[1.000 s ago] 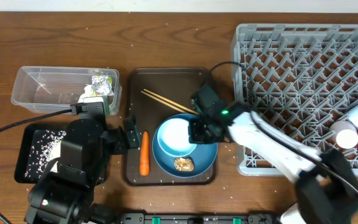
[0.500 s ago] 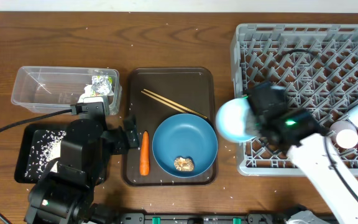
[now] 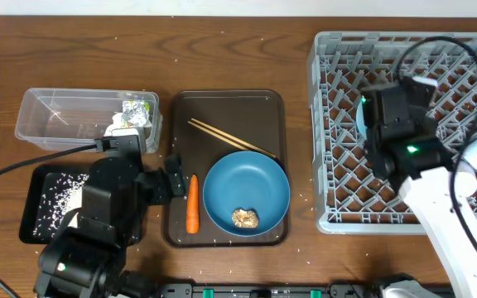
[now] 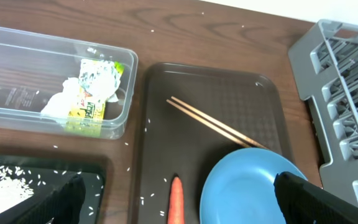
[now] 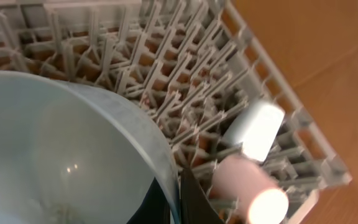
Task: Sort waste into correct bins and load items into the dishwasher rack
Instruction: 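Carry the bowl with the right gripper into the dish rack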
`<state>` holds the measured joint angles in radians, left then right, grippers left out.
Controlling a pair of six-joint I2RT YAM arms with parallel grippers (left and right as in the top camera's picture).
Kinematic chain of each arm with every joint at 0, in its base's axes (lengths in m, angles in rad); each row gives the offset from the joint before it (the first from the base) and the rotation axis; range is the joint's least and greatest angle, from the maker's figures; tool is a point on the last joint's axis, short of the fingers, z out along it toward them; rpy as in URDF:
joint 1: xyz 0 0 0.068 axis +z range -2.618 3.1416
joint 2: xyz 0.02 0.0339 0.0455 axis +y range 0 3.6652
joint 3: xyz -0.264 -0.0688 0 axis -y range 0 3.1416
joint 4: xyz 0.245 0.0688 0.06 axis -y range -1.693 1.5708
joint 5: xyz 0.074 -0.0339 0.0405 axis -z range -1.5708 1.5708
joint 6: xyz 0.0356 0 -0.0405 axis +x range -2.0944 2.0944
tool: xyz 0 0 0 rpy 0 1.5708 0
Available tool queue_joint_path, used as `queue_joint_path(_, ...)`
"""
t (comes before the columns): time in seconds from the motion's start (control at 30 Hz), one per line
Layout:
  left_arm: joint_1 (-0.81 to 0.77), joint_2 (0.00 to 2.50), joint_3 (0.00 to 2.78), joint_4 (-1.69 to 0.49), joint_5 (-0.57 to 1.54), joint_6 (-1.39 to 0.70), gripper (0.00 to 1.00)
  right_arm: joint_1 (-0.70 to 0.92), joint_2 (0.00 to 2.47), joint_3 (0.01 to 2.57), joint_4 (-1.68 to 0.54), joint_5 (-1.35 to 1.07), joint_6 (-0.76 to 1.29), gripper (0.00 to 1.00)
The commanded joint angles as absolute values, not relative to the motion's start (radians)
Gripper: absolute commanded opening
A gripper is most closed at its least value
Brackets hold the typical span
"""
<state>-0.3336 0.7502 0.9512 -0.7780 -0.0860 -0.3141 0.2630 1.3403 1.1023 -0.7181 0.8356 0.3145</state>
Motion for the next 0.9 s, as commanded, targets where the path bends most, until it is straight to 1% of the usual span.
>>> queue_joint_path(0.0,-0.328,0.770,0.960,-0.779,-0.099,-0.309,0.98,0.271,1.405,1.118,-0.679,0.960,0.132,0.01)
queue_joint_path(0.13,-0.328,0.793,0.960,-0.785,-0.099,-0.308,0.98,0.283,1.486,1.118,-0.615,0.985,0.009,0.01)
queue_joint_path(0.27,-0.328,0.820,0.960,-0.789,-0.099,-0.309,0.98,0.332,1.546,1.118,-0.525,1.108,-0.093,0.01)
queue_joint_path(0.37,-0.328,0.839,0.960,-0.794,-0.099,-0.309,0.98,0.360,1.569,1.118,-0.476,1.115,-0.162,0.01)
queue_joint_path(0.57,-0.328,0.873,0.960,-0.826,-0.098,-0.309,0.98,0.373,1.622,1.118,-0.471,1.131,-0.189,0.01)
queue_joint_path(0.73,-0.328,0.892,0.960,-0.830,-0.098,-0.309,0.98,0.373,1.665,1.118,-0.453,1.268,-0.205,0.01)
queue_joint_path(0.87,-0.328,0.895,0.960,-0.829,-0.098,-0.309,0.98,0.378,1.668,1.118,-0.457,1.255,-0.220,0.01)
